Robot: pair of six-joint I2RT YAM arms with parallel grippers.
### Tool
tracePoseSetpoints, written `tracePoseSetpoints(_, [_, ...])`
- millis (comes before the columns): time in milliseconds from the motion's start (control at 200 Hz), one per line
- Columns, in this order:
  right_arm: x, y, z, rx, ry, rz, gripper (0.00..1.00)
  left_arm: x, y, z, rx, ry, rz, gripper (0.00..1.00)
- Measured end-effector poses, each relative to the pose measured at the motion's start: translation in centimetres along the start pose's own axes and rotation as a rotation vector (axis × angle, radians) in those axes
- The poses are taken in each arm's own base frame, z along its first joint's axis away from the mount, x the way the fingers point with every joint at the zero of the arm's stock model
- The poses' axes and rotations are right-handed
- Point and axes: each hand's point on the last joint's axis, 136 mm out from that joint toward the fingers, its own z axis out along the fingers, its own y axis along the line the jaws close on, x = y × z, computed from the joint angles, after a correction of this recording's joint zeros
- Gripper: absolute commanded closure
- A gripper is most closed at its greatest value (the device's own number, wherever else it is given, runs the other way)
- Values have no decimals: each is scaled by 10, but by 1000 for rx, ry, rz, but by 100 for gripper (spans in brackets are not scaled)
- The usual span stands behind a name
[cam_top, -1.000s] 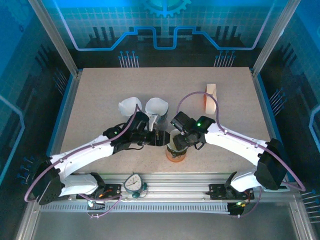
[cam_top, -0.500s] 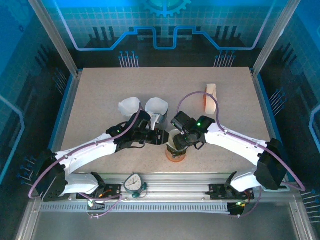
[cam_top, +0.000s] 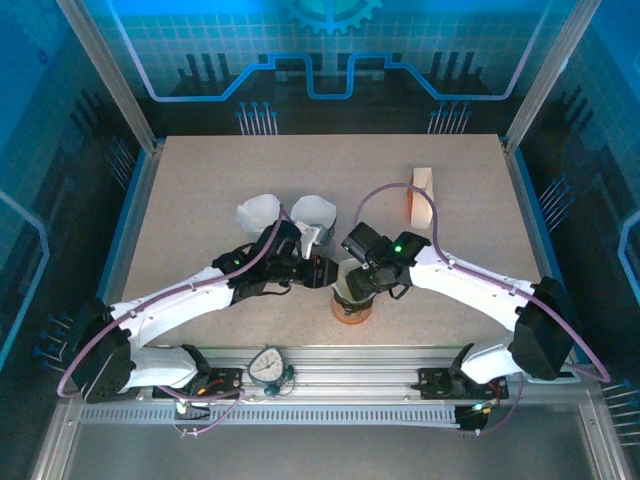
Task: Place the coffee filter in the dripper
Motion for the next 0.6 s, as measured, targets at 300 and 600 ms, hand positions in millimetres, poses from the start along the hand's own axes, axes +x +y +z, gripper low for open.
tracePoseSetpoints(300, [0, 0, 0, 0, 0, 0, 27, -1, -1, 0, 4, -6, 19, 57])
tracePoseSetpoints(600, [0, 0, 0, 0, 0, 0, 27, -1, -1, 0, 5, -6, 11, 78])
